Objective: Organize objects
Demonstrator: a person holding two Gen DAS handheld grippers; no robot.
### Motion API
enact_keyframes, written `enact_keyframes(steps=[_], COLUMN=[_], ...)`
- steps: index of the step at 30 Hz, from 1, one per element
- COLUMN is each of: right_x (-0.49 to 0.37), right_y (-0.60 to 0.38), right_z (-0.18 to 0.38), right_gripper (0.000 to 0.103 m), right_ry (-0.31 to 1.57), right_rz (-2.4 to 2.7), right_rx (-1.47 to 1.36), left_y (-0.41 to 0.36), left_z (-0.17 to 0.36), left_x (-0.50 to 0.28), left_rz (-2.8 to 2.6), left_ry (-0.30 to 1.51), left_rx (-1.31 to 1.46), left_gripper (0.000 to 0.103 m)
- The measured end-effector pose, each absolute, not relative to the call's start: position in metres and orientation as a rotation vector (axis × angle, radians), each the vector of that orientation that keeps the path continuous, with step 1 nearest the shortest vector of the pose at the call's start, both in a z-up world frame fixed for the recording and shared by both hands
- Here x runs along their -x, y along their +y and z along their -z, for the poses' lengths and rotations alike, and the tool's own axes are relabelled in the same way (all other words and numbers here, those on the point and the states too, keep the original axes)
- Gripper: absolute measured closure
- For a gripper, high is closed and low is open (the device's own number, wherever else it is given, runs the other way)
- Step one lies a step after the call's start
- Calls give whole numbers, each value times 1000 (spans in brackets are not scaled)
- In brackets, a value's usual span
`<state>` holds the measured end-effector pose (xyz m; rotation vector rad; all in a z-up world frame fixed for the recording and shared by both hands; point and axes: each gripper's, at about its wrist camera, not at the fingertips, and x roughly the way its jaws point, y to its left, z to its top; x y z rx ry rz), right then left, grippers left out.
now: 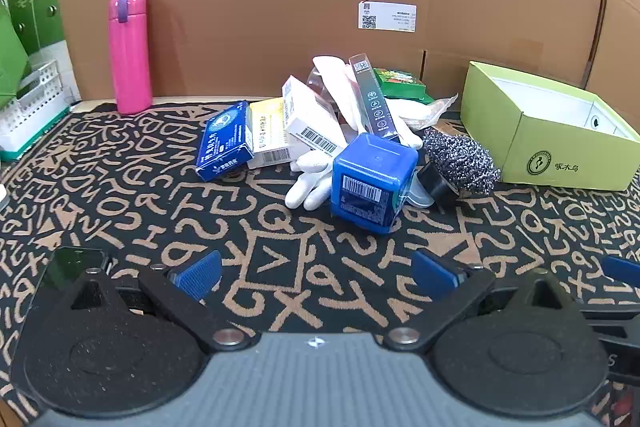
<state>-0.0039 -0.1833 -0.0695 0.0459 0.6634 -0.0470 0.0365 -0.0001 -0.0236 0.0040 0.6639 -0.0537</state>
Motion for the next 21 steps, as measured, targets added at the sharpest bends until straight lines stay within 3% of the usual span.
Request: enact_keyframes(steps=[9,16,18,21], right_x=[-19,-62,-70,-83], right_y=[-174,-173,-172,-165], right_z=[59,66,68,70], right_gripper=[0,0,0,10], right_ry=[557,599,568,521], right_rz=[-15,-99,-137,-136], right_rx=[47,110,110,174], left_y=[8,-5,-9,-12], left_z=[16,8,11,17], left_x=[-70,-101,-110,-124], left_rz=[140,291,326,341], left_ry=[623,598,598,628], left_rx=[48,62,44,20], left_gripper=[0,0,5,27])
